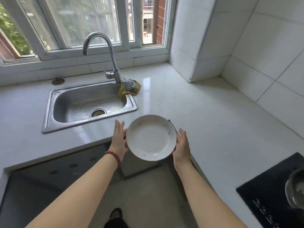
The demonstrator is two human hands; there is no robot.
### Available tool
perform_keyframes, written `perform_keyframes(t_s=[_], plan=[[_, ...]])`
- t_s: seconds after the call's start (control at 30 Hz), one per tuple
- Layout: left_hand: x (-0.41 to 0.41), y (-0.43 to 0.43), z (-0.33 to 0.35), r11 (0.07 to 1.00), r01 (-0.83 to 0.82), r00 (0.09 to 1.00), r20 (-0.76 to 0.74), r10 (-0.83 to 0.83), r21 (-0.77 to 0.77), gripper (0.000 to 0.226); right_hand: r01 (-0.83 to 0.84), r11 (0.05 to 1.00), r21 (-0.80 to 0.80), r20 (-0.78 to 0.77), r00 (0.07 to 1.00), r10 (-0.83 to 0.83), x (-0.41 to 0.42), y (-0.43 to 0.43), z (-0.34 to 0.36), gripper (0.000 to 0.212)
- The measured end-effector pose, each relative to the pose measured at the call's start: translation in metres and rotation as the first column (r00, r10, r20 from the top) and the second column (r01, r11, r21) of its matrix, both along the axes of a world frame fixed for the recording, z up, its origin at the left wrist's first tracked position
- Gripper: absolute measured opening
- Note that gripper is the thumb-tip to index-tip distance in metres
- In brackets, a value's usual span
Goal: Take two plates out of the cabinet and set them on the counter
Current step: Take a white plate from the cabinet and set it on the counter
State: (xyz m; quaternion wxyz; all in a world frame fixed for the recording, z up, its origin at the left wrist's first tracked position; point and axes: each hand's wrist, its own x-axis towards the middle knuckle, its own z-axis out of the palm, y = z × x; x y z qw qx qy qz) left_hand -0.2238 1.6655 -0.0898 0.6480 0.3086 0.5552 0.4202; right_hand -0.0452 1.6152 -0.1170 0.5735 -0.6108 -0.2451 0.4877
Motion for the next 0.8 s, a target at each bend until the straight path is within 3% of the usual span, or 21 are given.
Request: perform_keyframes(t_s=[0.1,0.27,0.53,0.73,0.8], plan=[[-0.025,-0.009,0.005,0.997,-0.076,0.997,0.007,0.076,0.013,0.075,-0.078,0.997,0.019,-0.037,0.996,0.079,-0.015,0.007,0.002,0.056],[-0.073,-0.022,0.009,0.975,-0.219,0.976,0.024,0.218,0.029,0.074,-0.164,0.985,0.044,-0.053,0.985,0.167,-0.057,0.021,0.008,0.035],[-0.164,-0.029,0.01,0.906,-0.421,0.906,0.071,0.418,0.039,0.075,-0.343,0.939,0.027,-0.088,0.935,0.344,-0.149,0.05,0.02,0.051],[-0.245,-0.034,0.011,0.831,-0.553,0.833,0.053,0.551,0.058,0.072,-0.446,0.895,0.005,-0.108,0.89,0.444,-0.237,0.071,0.028,0.05],[-0.276,-0.036,0.013,0.803,-0.594,0.805,0.052,0.592,0.057,0.071,-0.47,0.882,0.001,-0.101,0.878,0.468,-0.272,0.077,0.029,0.039]])
